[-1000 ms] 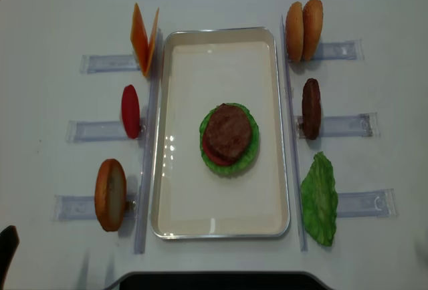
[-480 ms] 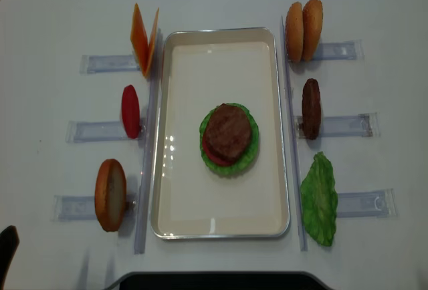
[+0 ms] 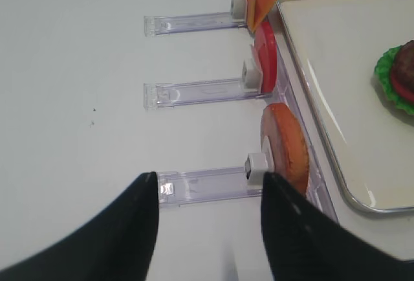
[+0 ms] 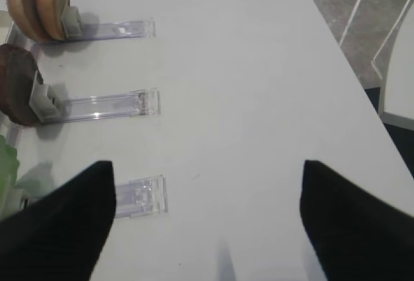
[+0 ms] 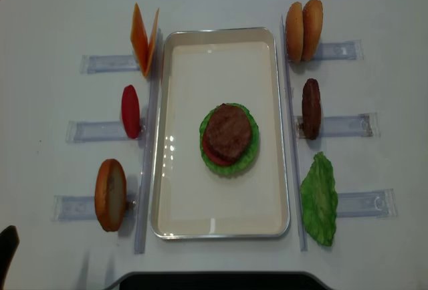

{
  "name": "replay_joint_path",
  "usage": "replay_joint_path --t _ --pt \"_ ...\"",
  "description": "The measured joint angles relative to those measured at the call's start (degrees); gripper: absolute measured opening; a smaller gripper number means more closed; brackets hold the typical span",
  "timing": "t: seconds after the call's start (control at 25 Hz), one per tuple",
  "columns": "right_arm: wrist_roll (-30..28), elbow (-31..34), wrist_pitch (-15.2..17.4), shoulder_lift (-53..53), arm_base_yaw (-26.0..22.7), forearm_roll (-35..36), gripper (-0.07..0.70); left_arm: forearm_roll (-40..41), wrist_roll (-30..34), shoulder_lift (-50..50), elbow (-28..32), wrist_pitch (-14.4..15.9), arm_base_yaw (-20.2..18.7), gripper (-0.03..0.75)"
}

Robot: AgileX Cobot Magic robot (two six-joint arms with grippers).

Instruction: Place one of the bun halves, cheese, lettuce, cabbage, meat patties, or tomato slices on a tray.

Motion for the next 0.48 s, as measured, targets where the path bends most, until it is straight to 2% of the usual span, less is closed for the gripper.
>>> replay_joint_path --t 0.48 --pt "-0.1 0.0 0.0 0.0 0.0 0.0 0.539 0.0 0.0 0.0 0.0 0.0 0.0 0.391"
